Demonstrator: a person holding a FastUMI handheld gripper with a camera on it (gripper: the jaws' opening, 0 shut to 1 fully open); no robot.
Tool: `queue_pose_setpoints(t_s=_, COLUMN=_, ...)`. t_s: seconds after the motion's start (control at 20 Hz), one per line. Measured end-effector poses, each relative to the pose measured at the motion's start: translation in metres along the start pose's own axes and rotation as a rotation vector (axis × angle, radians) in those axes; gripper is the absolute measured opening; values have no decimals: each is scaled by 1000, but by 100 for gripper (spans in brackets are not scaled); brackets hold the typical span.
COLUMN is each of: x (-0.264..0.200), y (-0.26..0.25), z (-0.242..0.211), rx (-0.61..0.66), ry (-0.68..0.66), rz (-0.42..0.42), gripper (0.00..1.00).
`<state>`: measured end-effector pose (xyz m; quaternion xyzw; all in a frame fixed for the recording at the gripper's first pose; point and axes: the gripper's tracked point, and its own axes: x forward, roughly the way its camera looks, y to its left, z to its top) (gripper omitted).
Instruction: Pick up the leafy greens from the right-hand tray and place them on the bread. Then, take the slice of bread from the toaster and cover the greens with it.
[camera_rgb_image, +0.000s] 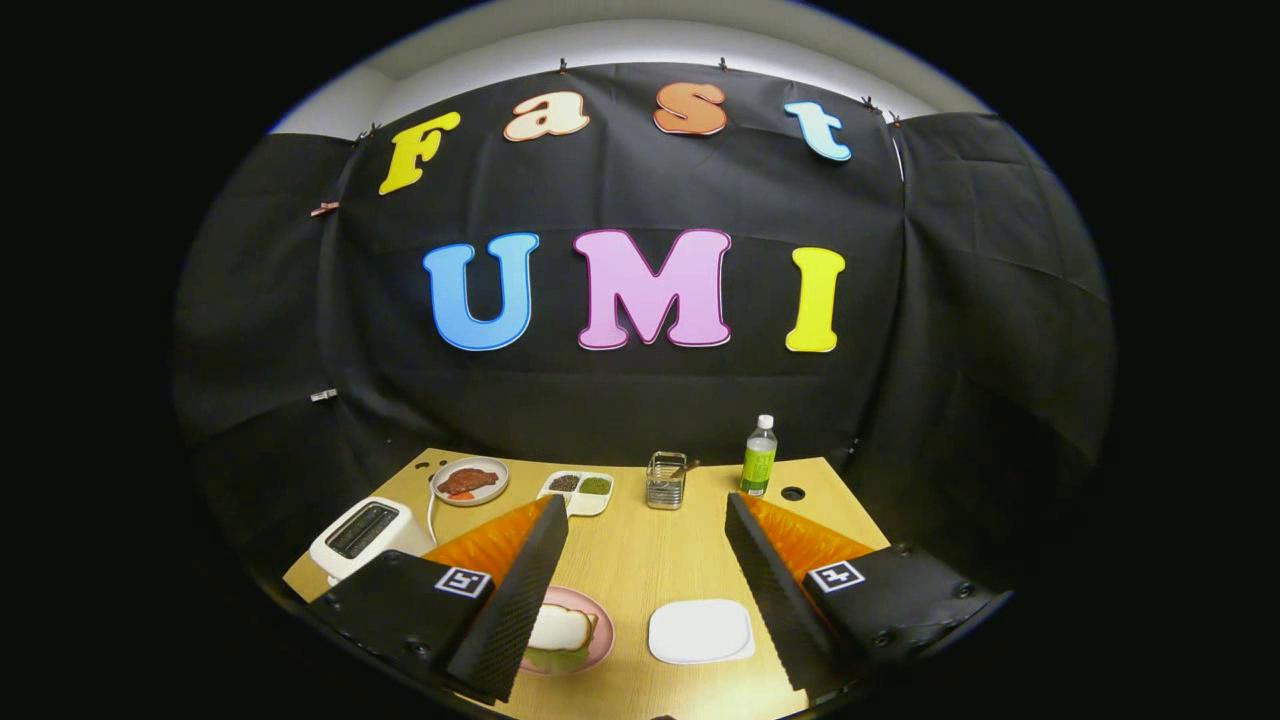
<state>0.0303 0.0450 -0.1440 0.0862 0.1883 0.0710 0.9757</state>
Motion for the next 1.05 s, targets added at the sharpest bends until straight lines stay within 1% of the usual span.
queue_pose_setpoints(t_s=0.2, x=-4, y=3, z=-18, rx=5, ry=44, rz=9, gripper=99)
queue_pose_setpoints(t_s=1.05, x=-4, y=5, z=-25, rx=12, ry=63, rz=11, gripper=99)
